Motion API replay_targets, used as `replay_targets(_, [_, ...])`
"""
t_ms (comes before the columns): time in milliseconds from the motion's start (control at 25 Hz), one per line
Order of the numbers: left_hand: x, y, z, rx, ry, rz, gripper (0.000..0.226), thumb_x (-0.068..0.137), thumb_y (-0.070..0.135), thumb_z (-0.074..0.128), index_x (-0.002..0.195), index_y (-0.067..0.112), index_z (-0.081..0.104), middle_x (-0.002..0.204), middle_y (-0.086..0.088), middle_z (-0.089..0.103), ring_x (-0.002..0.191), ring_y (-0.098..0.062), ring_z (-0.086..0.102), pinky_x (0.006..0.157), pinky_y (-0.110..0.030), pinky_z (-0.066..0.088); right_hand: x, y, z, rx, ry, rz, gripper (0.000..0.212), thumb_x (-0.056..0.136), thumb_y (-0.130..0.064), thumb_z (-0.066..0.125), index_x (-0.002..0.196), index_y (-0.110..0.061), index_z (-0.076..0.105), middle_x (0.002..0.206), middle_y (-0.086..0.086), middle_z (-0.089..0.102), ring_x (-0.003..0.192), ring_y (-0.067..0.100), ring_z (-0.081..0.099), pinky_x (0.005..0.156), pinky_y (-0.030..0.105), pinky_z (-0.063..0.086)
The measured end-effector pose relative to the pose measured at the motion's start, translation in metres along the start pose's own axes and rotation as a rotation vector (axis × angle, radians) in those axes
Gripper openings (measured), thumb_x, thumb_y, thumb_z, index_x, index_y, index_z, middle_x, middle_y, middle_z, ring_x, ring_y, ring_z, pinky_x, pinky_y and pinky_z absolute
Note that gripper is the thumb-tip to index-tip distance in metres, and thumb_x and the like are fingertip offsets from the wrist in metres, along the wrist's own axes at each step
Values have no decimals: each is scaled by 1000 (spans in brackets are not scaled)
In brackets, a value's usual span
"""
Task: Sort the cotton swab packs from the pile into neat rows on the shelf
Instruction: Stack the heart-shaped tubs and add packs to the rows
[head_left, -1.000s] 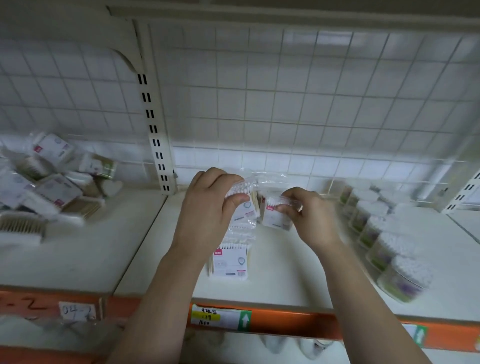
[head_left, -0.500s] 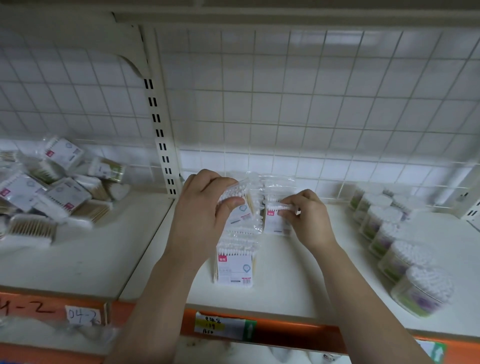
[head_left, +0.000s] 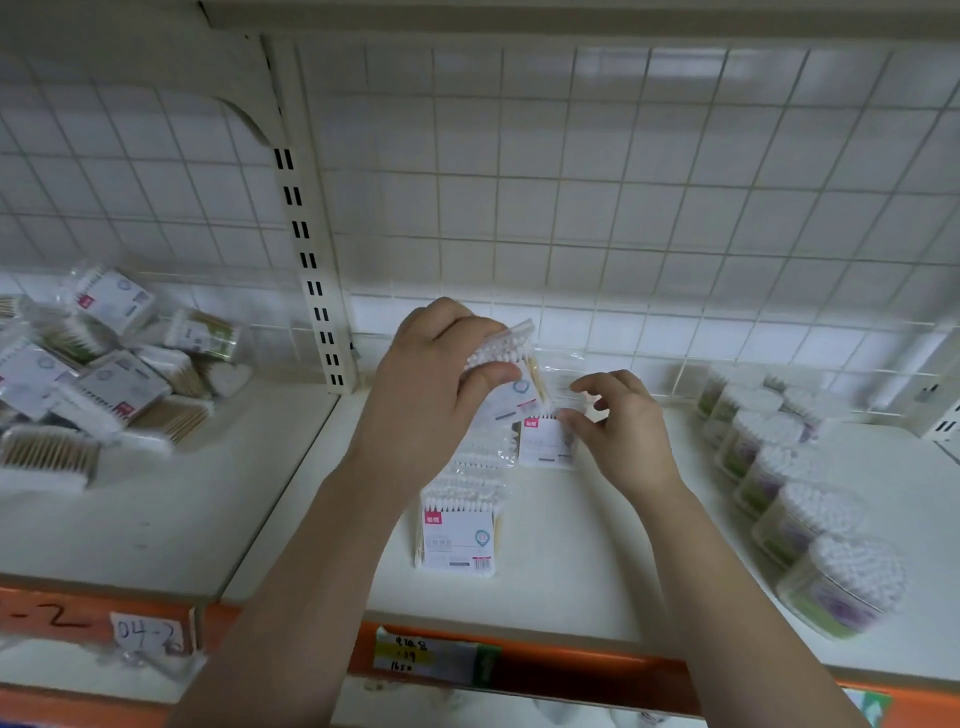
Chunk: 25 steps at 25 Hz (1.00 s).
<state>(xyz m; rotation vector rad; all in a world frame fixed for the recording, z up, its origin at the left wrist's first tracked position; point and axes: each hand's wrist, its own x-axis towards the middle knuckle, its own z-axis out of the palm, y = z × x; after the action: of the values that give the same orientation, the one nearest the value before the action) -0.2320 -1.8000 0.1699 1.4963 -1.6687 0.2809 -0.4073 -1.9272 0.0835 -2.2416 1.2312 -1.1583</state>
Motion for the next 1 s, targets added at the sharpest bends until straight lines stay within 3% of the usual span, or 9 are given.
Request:
replay_targets(160, [19, 16, 20, -37, -127, 107, 28, 88, 22, 65, 113, 11, 64, 101, 1, 53, 96, -16, 50, 83, -16, 33, -9, 10, -18, -3, 39, 44, 20, 87, -18, 63, 106, -16, 65, 102, -5, 57, 81, 11, 55, 73, 27, 48])
replay_targets(320, [23, 13, 42, -78, -289, 189, 30, 89, 28, 64, 115, 12, 63, 100, 6, 51, 92, -11, 49, 80, -20, 36, -25, 30, -22, -53, 40, 86, 21, 83, -9, 62, 104, -13, 67, 95, -6, 55, 81, 14, 55, 75, 30, 48])
replay_targets(440, [21, 1, 55, -53, -388, 177, 31, 88, 30, 65, 114, 13, 64, 101, 2, 56, 94, -17, 55, 83, -34, 45, -32, 43, -21, -60, 19, 133, 22, 82, -8, 61, 102, -14, 67, 94, -4, 56, 83, 17, 56, 74, 27, 44])
replay_targets(560, [19, -8, 67, -41, -446, 117, 33, 85, 36, 63, 110, 15, 66, 101, 2, 60, 96, -20, 57, 86, -40, 44, -35, 48, -18, -84, -2, 150, 22, 82, -8, 61, 102, -14, 67, 92, -4, 55, 81, 16, 55, 70, 23, 37])
replay_targets(800, [16, -14, 84, 90, -607, 77, 23, 84, 37, 68, 100, 20, 64, 100, 9, 62, 99, -14, 52, 88, -30, 29, -39, 51, -16, -107, -28, 148, 20, 81, -6, 60, 99, -13, 68, 88, -4, 54, 77, 12, 50, 63, 18, 29])
replay_targets(1000, [16, -16, 89, 49, -632, 62, 19, 82, 30, 71, 91, 17, 61, 93, 8, 57, 90, -12, 53, 84, -29, 28, -39, 50, -15, -98, -33, 123, 20, 80, -4, 61, 97, -12, 68, 85, -3, 54, 75, 13, 50, 64, 18, 30])
